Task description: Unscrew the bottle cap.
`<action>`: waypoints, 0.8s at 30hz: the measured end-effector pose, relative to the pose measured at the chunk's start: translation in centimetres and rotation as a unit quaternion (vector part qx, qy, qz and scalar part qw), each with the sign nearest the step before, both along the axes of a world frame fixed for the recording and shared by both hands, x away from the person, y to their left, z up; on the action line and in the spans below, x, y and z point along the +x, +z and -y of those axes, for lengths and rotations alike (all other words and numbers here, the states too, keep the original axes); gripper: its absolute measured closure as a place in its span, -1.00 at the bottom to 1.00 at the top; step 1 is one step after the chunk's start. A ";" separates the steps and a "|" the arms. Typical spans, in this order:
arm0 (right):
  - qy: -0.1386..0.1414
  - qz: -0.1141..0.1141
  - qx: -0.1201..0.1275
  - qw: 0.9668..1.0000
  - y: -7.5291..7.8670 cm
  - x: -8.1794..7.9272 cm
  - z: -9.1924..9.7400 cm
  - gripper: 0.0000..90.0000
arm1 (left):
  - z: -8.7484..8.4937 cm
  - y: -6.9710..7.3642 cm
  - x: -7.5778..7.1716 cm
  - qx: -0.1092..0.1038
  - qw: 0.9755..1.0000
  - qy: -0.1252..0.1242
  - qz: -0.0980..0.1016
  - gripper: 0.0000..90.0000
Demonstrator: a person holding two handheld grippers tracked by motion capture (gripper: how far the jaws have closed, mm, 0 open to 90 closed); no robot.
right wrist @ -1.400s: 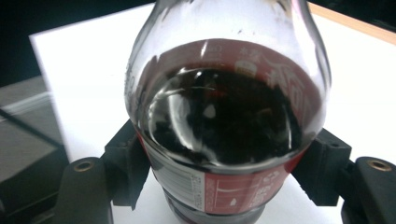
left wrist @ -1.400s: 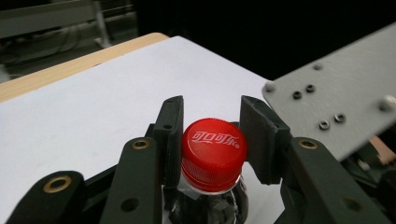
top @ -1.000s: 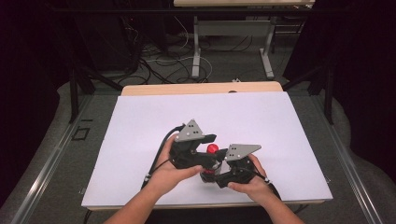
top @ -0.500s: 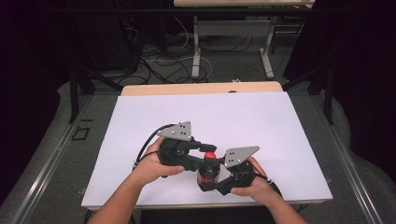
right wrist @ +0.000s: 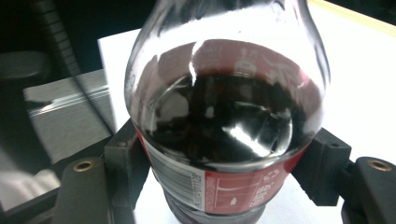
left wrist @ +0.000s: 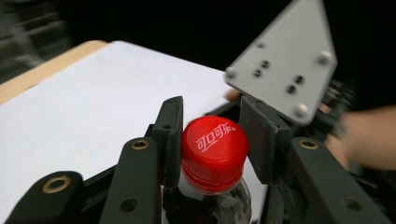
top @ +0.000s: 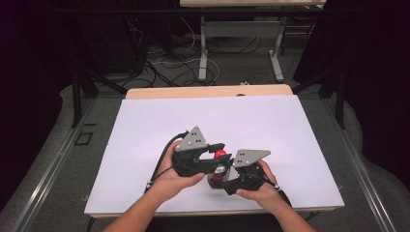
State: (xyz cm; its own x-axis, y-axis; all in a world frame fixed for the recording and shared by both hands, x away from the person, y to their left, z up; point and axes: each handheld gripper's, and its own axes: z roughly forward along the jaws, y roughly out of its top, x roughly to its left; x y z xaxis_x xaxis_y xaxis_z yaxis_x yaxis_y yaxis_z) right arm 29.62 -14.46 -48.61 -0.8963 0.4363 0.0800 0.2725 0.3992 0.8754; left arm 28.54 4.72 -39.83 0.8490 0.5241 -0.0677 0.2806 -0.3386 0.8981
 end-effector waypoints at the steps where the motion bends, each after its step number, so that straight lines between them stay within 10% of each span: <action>1: -0.013 0.006 -0.002 1.000 -0.1 0.0 -0.1 -0.36 | 0.3 -0.1 -0.3 0.003 1.000 0.022 0.002 0.36; 6: -0.060 0.015 -0.025 0.998 -0.6 -0.1 -0.5 -0.36 | 1.4 -0.6 -0.8 0.014 0.996 0.087 0.000 0.36; 14: -0.033 0.011 -0.013 0.999 -0.7 0.1 -0.2 -0.36 | 1.2 -0.4 -0.6 0.011 0.998 0.063 0.001 0.13; 19: 0.011 0.007 -0.002 1.000 -0.3 0.0 0.0 -0.36 | -0.8 1.1 0.4 -0.022 0.999 -0.029 -0.011 -0.06; 24: 0.071 -0.002 0.024 0.997 0.0 0.1 0.5 -0.36 | -2.4 1.9 1.5 -0.032 0.986 -0.157 -0.038 -0.08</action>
